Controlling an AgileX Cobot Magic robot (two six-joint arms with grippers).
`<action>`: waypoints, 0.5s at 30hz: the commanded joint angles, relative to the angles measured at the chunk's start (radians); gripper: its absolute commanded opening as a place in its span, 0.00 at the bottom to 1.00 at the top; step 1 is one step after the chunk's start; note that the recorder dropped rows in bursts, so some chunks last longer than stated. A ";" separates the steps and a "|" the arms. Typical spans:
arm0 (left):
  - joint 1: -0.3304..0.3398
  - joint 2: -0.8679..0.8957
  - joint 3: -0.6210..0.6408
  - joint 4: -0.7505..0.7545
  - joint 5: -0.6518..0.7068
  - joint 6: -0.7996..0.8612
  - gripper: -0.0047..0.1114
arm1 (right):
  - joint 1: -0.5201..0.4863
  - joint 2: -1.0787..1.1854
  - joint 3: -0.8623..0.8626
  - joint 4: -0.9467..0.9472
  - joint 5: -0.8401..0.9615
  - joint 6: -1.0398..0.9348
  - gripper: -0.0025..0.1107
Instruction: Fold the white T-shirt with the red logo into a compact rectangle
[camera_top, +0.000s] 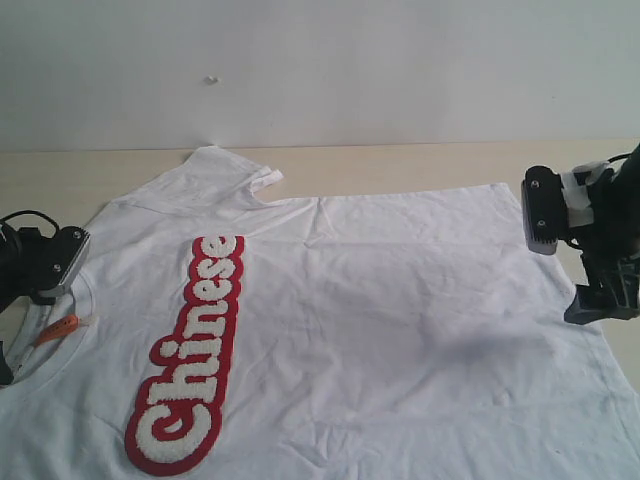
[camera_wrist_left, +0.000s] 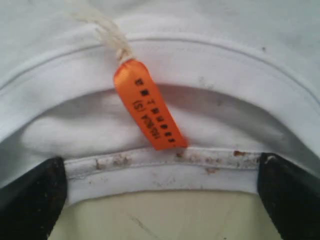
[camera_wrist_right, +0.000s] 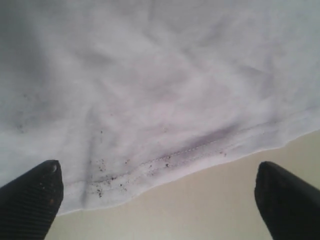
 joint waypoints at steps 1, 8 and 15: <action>0.001 0.063 0.037 0.060 -0.125 0.006 0.94 | -0.003 -0.008 -0.065 0.014 0.070 -0.028 0.95; 0.001 0.063 0.037 0.060 -0.127 0.006 0.94 | -0.003 0.059 -0.190 -0.124 0.318 -0.001 0.95; 0.001 0.063 0.037 0.060 -0.127 0.006 0.94 | -0.003 0.176 -0.272 -0.086 0.432 -0.055 0.95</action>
